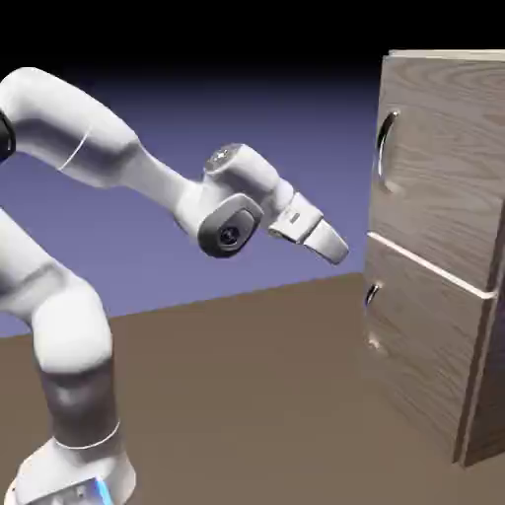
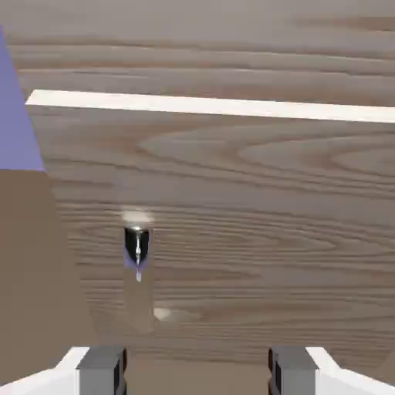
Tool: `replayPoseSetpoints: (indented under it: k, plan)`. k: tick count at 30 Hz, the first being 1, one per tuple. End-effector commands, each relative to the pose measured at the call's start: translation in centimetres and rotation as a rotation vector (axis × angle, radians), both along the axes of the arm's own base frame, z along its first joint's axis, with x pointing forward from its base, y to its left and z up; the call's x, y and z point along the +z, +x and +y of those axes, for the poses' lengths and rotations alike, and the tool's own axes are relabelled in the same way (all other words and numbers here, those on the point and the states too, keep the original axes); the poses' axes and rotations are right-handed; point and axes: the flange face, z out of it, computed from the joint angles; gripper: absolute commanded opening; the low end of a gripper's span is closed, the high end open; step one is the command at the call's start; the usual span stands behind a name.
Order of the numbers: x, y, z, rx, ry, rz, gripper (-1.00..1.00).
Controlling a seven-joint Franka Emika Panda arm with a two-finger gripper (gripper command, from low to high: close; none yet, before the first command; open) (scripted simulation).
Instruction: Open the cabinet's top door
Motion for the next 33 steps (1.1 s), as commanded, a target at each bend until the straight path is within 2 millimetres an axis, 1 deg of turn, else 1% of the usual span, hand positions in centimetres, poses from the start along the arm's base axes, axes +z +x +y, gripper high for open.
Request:
replayPoseSetpoints:
  k: [1, 5, 8, 11, 15, 20, 24, 29, 33]
  plan:
    - [0.9, -0.2, -0.5, -0.021, 0.010, -0.015, 0.00]
    - [4.3, -1.3, -2.0, -0.094, 0.051, -0.079, 0.00]
    - [6.7, -2.3, -2.7, -0.139, 0.079, -0.129, 0.00]
    - [8.8, -3.3, -3.0, -0.175, 0.105, -0.180, 0.00]
    - [11.3, -4.7, -2.9, -0.211, 0.132, -0.250, 0.00]
    - [13.8, -6.0, -2.0, -0.234, 0.155, -0.340, 0.00]
    - [15.2, -6.6, -0.6, -0.238, 0.162, -0.410, 0.00]
    - [16.1, -6.7, 1.5, -0.227, 0.157, -0.493, 0.00]
    - [16.2, -5.9, 3.4, -0.207, 0.141, -0.553, 0.00]
